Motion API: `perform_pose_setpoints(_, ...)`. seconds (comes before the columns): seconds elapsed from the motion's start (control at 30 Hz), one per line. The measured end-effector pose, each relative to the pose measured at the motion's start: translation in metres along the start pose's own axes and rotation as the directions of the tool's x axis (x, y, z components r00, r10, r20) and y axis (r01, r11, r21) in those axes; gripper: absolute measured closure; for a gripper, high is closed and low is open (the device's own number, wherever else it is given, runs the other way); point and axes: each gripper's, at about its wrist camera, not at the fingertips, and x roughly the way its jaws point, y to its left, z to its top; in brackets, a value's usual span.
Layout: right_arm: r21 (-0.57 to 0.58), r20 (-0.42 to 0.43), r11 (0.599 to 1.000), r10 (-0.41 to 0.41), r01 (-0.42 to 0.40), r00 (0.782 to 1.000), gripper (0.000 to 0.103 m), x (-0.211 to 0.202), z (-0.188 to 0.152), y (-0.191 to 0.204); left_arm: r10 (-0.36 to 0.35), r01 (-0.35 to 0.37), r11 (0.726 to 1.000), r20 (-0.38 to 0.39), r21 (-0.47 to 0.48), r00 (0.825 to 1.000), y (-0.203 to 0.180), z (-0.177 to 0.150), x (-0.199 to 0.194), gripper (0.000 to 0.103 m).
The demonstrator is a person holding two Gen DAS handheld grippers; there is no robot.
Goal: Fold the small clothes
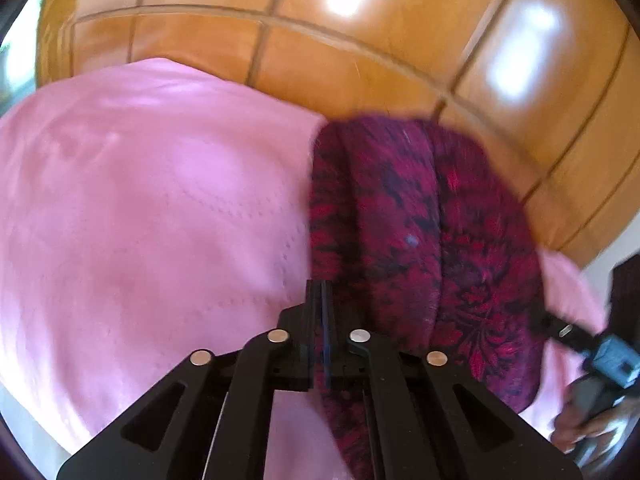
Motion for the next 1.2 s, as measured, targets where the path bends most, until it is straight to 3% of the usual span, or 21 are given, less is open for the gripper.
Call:
perform_pose_setpoints(0.1,0.003,0.008,1.0,0.014,-0.014,1.0,0.018,-0.001,0.0,-0.002,-0.073,0.075,0.996,0.039,-0.044,0.997,0.009,0.009,-0.017,0.071)
perform_pose_setpoints(0.2,0.006,0.017,1.0,0.023,-0.023,1.0,0.016,-0.003,-0.004,-0.005,-0.181,0.183,0.98,0.038,-0.073,0.983,0.006,0.014,-0.023,0.065)
perform_pose_setpoints(0.27,0.012,0.02,0.999,0.035,-0.035,0.999,0.013,-0.002,-0.004,-0.007,-0.206,0.207,0.976,0.024,-0.073,0.978,-0.002,0.017,-0.019,0.059)
perform_pose_setpoints(0.3,0.012,0.021,0.999,0.037,-0.038,0.999,0.013,-0.002,-0.004,-0.007,-0.201,0.201,0.977,0.012,-0.067,0.98,-0.008,0.017,-0.014,0.05)
perform_pose_setpoints(0.37,0.009,0.021,0.999,0.041,-0.041,0.999,0.012,-0.004,-0.009,-0.007,-0.168,0.167,0.985,-0.015,-0.041,0.986,-0.02,0.019,-0.004,0.043)
perform_pose_setpoints(0.43,0.014,0.02,0.998,0.058,-0.058,0.998,0.01,-0.006,-0.01,-0.009,-0.063,0.063,0.998,-0.056,0.006,0.996,-0.032,0.019,0.01,0.03)
perform_pose_setpoints(0.5,0.025,0.028,0.994,0.102,-0.102,0.994,0.008,-0.016,-0.012,-0.015,-0.014,0.016,1.0,-0.092,0.019,0.996,-0.034,0.019,0.025,0.028)
perform_pose_setpoints(0.6,0.084,0.065,0.978,0.188,-0.193,0.98,0.002,-0.027,-0.006,-0.035,-0.053,0.047,0.998,-0.131,-0.044,0.99,-0.017,0.019,0.037,0.029)
perform_pose_setpoints(0.67,0.132,0.069,0.963,0.228,-0.236,0.971,0.002,-0.026,0.0,-0.048,-0.054,0.05,0.998,-0.133,-0.036,0.99,-0.011,0.019,0.039,0.035)
perform_pose_setpoints(0.8,0.184,0.042,0.932,0.311,-0.313,0.949,0.002,-0.003,0.015,-0.065,-0.062,0.07,0.996,-0.135,0.051,0.989,-0.013,0.021,0.042,0.054)
perform_pose_setpoints(0.97,0.235,-0.049,0.883,0.427,-0.406,0.903,0.002,0.042,0.027,-0.07,-0.073,0.085,0.993,-0.14,0.079,0.987,-0.011,0.024,0.046,0.057)
perform_pose_setpoints(1.13,0.212,-0.08,0.88,0.449,-0.425,0.89,0.002,0.062,0.031,-0.054,-0.142,0.149,0.988,-0.146,0.035,0.979,0.007,0.023,0.048,0.057)
perform_pose_setpoints(1.2,0.186,-0.09,0.895,0.427,-0.406,0.9,0.01,0.061,0.032,-0.046,-0.21,0.211,0.977,-0.14,-0.009,0.968,0.016,0.02,0.048,0.059)
